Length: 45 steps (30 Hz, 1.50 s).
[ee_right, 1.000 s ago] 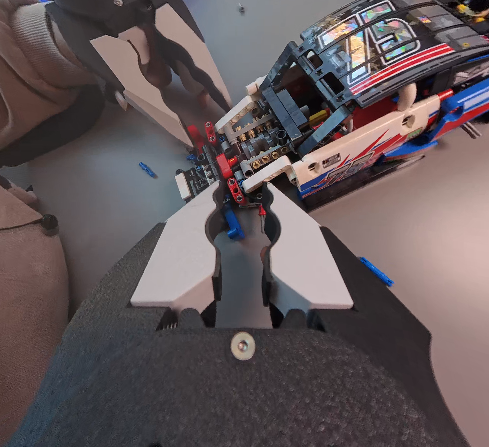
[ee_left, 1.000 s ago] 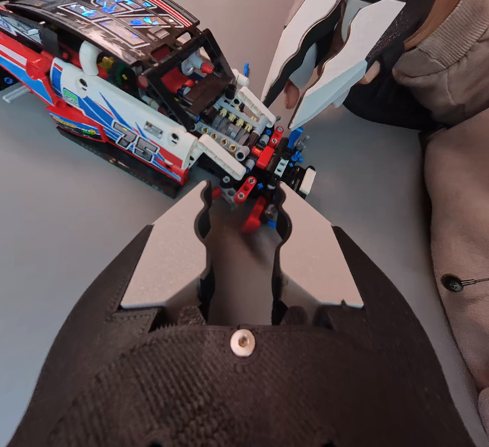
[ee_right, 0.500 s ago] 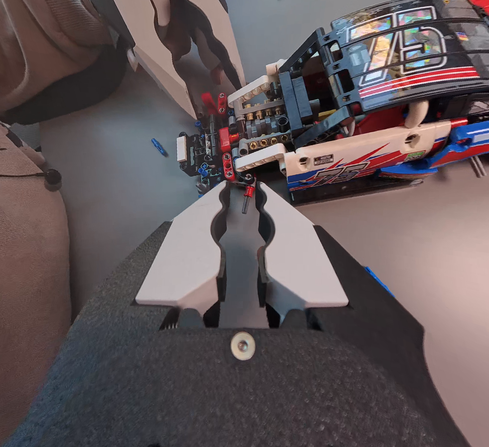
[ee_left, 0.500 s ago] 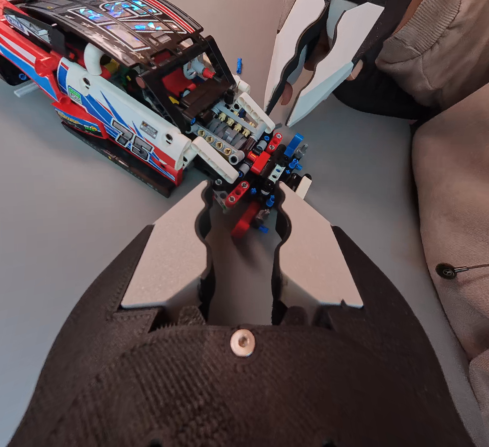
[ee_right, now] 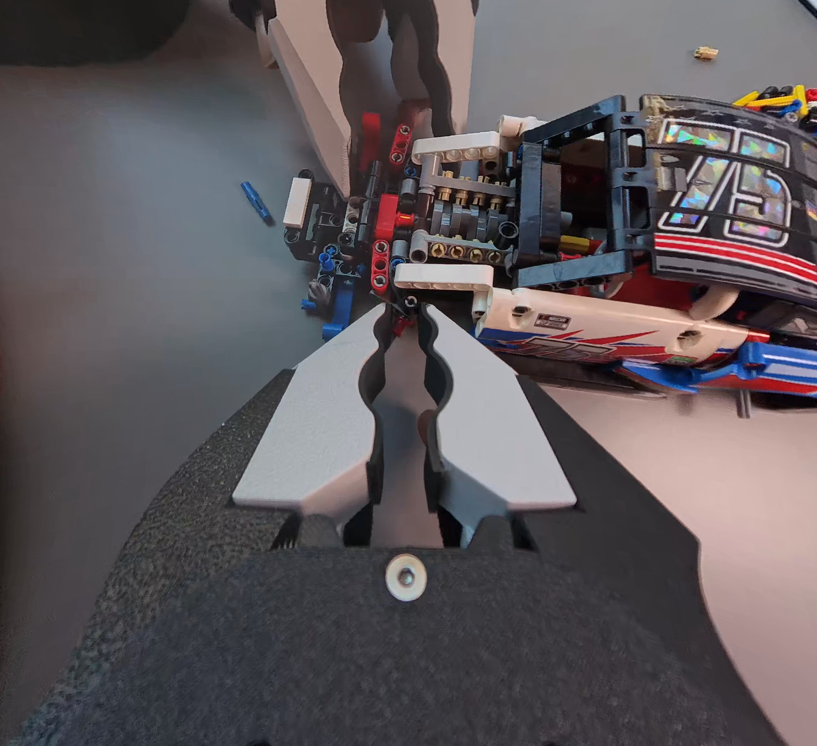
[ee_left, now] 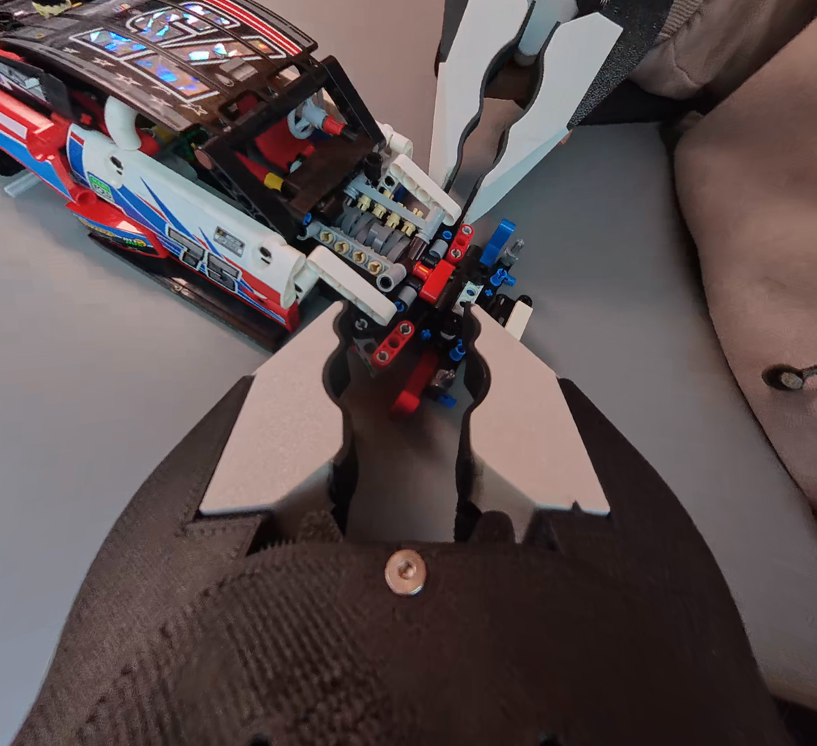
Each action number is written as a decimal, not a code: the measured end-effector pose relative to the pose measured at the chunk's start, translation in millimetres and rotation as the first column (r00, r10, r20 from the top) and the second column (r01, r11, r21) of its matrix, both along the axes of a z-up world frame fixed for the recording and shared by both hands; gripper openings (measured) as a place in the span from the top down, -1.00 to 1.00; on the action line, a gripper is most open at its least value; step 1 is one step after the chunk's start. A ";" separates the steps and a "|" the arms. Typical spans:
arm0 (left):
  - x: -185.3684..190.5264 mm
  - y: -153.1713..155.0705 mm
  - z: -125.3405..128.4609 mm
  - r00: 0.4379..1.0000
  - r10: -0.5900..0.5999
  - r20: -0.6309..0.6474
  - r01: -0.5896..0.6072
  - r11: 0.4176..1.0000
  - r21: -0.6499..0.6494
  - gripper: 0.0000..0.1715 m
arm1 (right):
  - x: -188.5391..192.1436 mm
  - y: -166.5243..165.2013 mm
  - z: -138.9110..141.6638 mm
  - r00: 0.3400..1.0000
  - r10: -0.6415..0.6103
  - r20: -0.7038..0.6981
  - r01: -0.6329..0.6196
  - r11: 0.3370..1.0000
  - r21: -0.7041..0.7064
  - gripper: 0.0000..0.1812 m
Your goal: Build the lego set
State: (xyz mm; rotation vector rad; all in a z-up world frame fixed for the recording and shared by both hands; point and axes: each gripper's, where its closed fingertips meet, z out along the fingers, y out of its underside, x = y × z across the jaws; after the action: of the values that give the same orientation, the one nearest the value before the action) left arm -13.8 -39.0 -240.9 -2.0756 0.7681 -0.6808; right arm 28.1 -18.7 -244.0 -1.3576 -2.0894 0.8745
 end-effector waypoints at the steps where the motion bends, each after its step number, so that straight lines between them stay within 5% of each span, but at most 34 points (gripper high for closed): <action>1: 0.1 -2.1 0.0 0.999 -0.047 0.004 0.047 0.999 -0.003 0.43 | 1.3 -4.4 0.2 1.000 -0.005 -0.003 0.005 1.000 -0.003 0.91; 6: -17.4 3.0 0.5 0.988 -0.150 0.030 0.151 0.988 -0.041 0.43 | -9.5 -17.4 1.6 0.993 -0.097 -0.066 0.094 0.995 -0.043 0.92; 11: -44.5 16.0 4.8 0.999 -0.012 -0.032 0.013 0.999 0.031 0.46 | -11.6 -15.5 18.9 0.985 -0.093 -0.144 0.085 0.994 -0.062 0.87; 19: -70.3 20.9 42.1 0.977 0.212 -0.013 -0.206 0.960 0.191 0.50 | 42.2 87.0 25.2 0.994 -0.094 -0.048 0.101 0.978 0.183 0.87; 27: -21.9 23.7 68.6 0.984 0.176 0.030 -0.177 0.945 0.276 0.63 | 46.9 125.3 -12.9 0.982 0.047 0.180 -0.070 0.990 0.125 0.82; 31: 4.8 21.6 63.5 0.984 0.170 0.055 -0.178 0.953 0.244 0.69 | 45.5 118.2 -16.3 0.971 0.101 0.218 -0.120 0.990 0.076 0.97; 35: 28.1 23.5 51.7 0.987 0.163 -0.008 -0.156 0.956 0.251 0.68 | 34.1 66.4 19.8 0.973 0.218 0.073 -0.217 0.976 -0.016 0.98; 39: 54.1 23.5 51.1 0.995 0.092 -0.047 -0.076 0.959 0.271 0.70 | 21.3 22.3 45.4 0.950 0.310 0.030 -0.310 0.950 0.021 0.97; 45: 56.7 19.2 50.5 0.992 0.097 -0.075 -0.069 0.950 0.305 0.94 | 10.3 -2.3 51.1 0.923 0.379 0.063 -0.383 0.919 0.089 0.97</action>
State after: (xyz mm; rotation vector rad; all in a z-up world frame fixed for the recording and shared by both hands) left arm 42.9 -19.8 -190.4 -1.8549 0.7776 -0.3975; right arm 38.4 -21.0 -192.9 -0.9380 -2.4448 0.8814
